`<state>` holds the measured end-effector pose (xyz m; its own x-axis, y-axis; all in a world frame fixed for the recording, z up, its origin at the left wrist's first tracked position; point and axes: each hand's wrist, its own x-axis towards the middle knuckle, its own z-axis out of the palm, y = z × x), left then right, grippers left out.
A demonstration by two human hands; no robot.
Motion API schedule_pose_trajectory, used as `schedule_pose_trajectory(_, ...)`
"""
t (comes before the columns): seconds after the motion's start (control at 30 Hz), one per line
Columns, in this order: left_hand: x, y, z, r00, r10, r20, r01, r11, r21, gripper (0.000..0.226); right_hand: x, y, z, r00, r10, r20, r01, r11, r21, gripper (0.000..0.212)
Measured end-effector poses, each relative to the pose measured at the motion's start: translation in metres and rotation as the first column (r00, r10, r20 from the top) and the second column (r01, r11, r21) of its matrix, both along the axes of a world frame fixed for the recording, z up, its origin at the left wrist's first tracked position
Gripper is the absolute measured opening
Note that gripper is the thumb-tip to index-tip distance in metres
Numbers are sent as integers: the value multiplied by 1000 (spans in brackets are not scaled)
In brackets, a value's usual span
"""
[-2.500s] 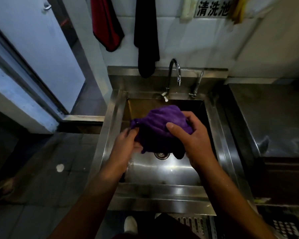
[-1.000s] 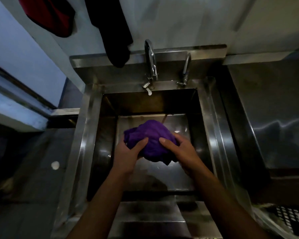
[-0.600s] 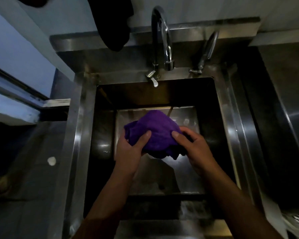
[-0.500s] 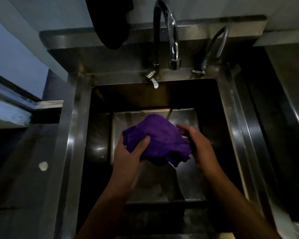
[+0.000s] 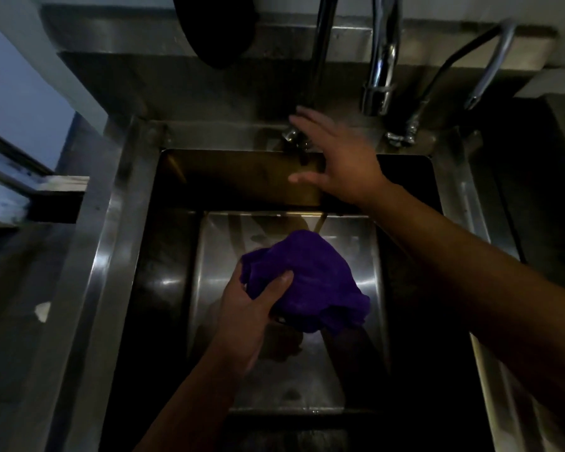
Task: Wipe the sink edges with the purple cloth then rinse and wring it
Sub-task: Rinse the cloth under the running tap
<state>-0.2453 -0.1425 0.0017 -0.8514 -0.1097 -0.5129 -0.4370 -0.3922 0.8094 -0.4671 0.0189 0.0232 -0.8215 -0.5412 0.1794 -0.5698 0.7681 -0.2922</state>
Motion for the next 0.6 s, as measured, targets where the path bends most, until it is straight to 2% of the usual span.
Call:
schedule_pose_trajectory(0.13, -8, 1, -3, 1000, 6, 16, -6, 1000, -12, 71, -18, -3, -5, 995, 102, -4, -100, 981, 169, 85)
schedule_pose_trajectory(0.3, -17, 2, -3, 999, 23, 40, -23, 1000, -4, 78, -26, 3, -6, 989, 144, -15, -141, 981, 133, 57)
schedule_pose_trajectory(0.4, -20, 6, -5, 997, 33, 69, -34, 999, 23, 79, -36, -9, 8, 990, 144, 5, -144, 985, 101, 51)
schedule_pose_trajectory(0.5, -18, 18, -8, 992, 68, 106, -75, 995, 69, 76, -44, -23, 24, 996, 83, 32, -87, 985, 149, 37)
schedule_pose_trajectory(0.6, -12, 33, -10, 984, 113, 140, -128, 987, 98, 74, -35, -27, 18, 993, 11, 113, -16, 999, 39, 38)
